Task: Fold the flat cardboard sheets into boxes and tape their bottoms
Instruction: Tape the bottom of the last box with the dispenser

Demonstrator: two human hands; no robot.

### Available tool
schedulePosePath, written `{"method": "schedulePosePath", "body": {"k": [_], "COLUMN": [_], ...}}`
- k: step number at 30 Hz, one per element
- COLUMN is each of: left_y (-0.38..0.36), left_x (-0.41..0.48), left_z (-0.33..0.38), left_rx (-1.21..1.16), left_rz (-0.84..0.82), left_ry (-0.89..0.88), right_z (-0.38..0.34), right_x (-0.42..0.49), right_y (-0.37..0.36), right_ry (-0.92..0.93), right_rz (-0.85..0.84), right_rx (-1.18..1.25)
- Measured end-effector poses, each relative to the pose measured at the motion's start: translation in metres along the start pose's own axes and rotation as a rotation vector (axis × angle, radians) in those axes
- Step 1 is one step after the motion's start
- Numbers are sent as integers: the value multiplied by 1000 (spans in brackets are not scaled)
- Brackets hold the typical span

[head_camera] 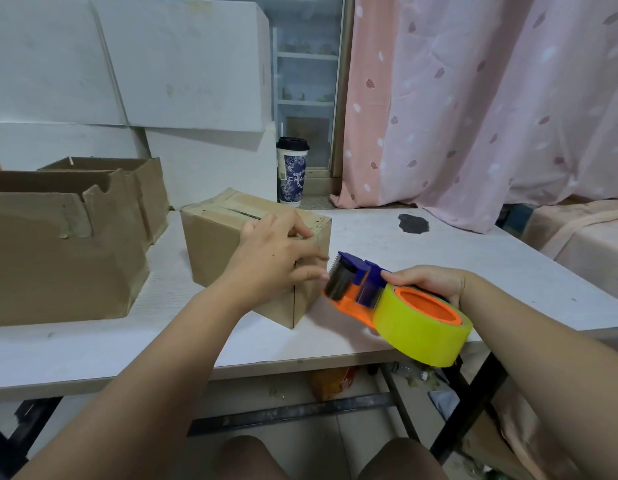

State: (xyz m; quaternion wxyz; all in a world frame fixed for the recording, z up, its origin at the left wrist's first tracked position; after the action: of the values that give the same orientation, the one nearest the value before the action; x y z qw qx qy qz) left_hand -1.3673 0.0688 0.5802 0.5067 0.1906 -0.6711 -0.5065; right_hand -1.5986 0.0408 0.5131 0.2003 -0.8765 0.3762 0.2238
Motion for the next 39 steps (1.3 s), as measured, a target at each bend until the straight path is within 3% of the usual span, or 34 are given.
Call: {"method": "schedulePosePath", "body": {"k": [7, 13, 19, 23, 27, 31, 39], "left_y": [-2, -2, 0, 8, 10, 10, 20], "left_x": [1, 0, -2, -8, -12, -15, -17], "left_z": [4, 9, -2, -10, -15, -31, -37], "left_rx": [82, 7, -61, -271, -273, -331, -162], "left_rz": [86, 221, 116, 105, 98, 73, 227], "left_ry": [61, -11, 49, 125, 68, 176, 271], "right_z": [1, -1, -6, -18, -33, -51, -89], "right_x": [-7, -10, -13, -16, -16, -14, -5], "right_y": [9, 16, 18, 17, 10, 2, -47], "right_ry": [126, 202, 288, 362, 425, 475, 528], "right_rz": [0, 39, 94, 130, 133, 165, -41], "right_rx": [72, 112, 155, 127, 120, 138, 49]}}
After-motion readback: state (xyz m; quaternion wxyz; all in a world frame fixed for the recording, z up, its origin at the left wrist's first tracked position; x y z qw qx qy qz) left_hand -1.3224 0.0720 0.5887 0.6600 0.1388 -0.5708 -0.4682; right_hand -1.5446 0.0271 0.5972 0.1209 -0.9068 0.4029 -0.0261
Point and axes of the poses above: each hand's wrist, its own x-axis towards the middle knuckle, its own y-axis out of the back of the hand, z = x × y, the point moved 4 cm from there along x, towards the middle knuckle, and after that the axes turned 3 degrees about x, right-handed, at the moved point
